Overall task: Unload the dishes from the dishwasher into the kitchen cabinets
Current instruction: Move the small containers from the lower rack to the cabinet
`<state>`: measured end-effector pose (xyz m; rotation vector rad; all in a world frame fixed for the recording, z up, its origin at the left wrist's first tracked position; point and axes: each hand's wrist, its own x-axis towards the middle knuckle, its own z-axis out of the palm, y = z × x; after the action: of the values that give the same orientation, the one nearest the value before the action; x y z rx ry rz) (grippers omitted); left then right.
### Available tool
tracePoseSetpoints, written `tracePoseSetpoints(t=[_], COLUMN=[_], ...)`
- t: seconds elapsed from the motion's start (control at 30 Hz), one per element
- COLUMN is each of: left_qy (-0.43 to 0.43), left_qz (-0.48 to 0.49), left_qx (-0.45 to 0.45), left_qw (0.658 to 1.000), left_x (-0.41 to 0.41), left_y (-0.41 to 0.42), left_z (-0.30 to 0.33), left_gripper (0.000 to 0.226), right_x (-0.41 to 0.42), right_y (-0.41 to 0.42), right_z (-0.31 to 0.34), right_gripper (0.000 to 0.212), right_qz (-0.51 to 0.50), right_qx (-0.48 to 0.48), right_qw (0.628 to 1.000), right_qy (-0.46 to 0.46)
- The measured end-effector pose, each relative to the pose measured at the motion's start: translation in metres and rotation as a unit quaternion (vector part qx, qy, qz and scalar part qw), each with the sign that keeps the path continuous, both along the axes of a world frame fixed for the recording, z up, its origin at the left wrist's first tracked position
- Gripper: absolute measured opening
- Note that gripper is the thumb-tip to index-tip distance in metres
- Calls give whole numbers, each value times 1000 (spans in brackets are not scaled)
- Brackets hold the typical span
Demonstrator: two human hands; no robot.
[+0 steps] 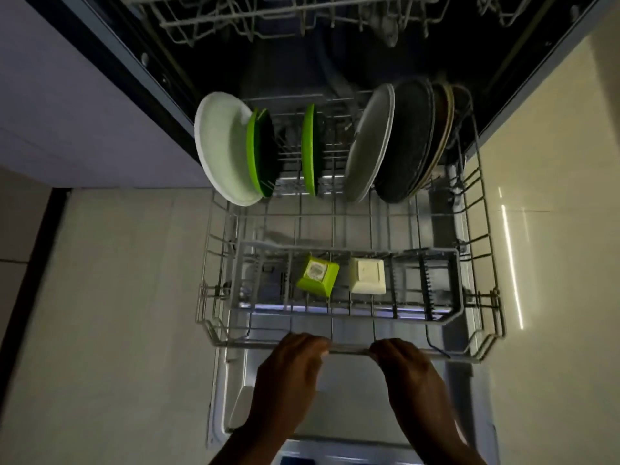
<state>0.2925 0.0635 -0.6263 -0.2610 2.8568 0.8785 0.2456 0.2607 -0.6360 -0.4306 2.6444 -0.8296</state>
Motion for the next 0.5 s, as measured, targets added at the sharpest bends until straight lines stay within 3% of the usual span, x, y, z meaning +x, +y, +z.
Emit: tracePoseSetpoints(t=[0.17,0.33,0.5], left_qy=[-59,-8,16], left_qz=[-29,32,75], left_qx=[55,108,99], left_qw=[996,994,992], left_x=[21,2,-26], left_y=[-1,-1,-5], left_z=[9,6,-5], left_gripper=[24,28,20], right_x=[23,9,-5], right_y=[10,-7,-26], right_z=[2,-1,-12], right_gripper=[46,30,32], right_qz=[-20,-116,-113], right_qx=[-40,-40,-21], right_qw=[999,992,993], right_qy=[-29,11,39])
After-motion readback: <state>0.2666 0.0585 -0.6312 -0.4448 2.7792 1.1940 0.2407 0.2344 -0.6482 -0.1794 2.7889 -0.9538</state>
